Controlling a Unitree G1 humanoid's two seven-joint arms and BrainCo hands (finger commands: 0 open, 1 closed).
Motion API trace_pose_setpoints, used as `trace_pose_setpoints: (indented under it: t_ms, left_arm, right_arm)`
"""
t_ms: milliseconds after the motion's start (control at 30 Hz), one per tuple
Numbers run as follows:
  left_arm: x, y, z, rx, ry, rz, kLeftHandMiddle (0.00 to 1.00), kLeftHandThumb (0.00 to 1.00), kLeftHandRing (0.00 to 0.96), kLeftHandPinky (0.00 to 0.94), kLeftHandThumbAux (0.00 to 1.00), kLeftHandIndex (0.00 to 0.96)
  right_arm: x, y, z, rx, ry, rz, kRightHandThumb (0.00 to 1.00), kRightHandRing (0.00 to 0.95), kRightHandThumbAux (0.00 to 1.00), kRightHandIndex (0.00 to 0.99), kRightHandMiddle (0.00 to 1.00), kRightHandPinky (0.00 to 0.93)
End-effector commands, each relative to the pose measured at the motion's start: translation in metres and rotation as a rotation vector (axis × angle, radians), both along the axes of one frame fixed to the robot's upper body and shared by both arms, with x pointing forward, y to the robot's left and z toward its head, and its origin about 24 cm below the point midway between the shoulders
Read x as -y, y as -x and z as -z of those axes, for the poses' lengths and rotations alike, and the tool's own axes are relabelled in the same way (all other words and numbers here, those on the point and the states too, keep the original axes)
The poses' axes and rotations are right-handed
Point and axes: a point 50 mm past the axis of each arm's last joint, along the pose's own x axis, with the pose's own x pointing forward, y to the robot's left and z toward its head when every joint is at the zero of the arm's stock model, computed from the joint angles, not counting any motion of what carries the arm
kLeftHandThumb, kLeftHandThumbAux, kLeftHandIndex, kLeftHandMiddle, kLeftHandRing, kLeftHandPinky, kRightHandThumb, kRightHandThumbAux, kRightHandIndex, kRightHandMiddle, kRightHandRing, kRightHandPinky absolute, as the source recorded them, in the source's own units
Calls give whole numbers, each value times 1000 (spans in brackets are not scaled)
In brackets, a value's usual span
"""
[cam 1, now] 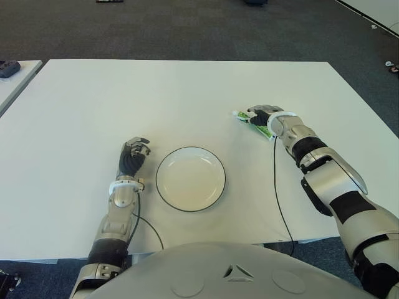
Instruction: Put the toothpaste on the table into the plate.
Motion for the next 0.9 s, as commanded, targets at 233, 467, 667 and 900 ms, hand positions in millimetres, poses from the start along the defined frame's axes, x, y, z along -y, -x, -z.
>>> trace_pose_setpoints:
  t_ms: [233, 467, 667, 900]
  left_arm:
    - [0, 10, 12, -75, -19, -18, 589, 704, 573, 543, 720, 434]
    - [-1, 9, 12, -78, -17, -21, 593, 704, 578, 548, 720, 434]
    - [-1, 10, 11, -72, -15, -29, 590, 704, 575, 537, 720, 434]
    - [-2, 13, 12, -73, -7, -42, 590, 704, 575, 529, 720, 434]
  right_arm:
    - [-7, 9, 17, -70, 16, -23, 552, 0, 109, 0, 0, 0]
    - [-10, 13, 23, -82, 11, -34, 534, 0, 109, 0, 0, 0]
    - [-13, 18, 30, -87, 15, -42, 478, 0, 108, 0, 0, 0]
    - [-12, 25, 41, -77, 14, -24, 435, 0, 113, 0, 0, 0]
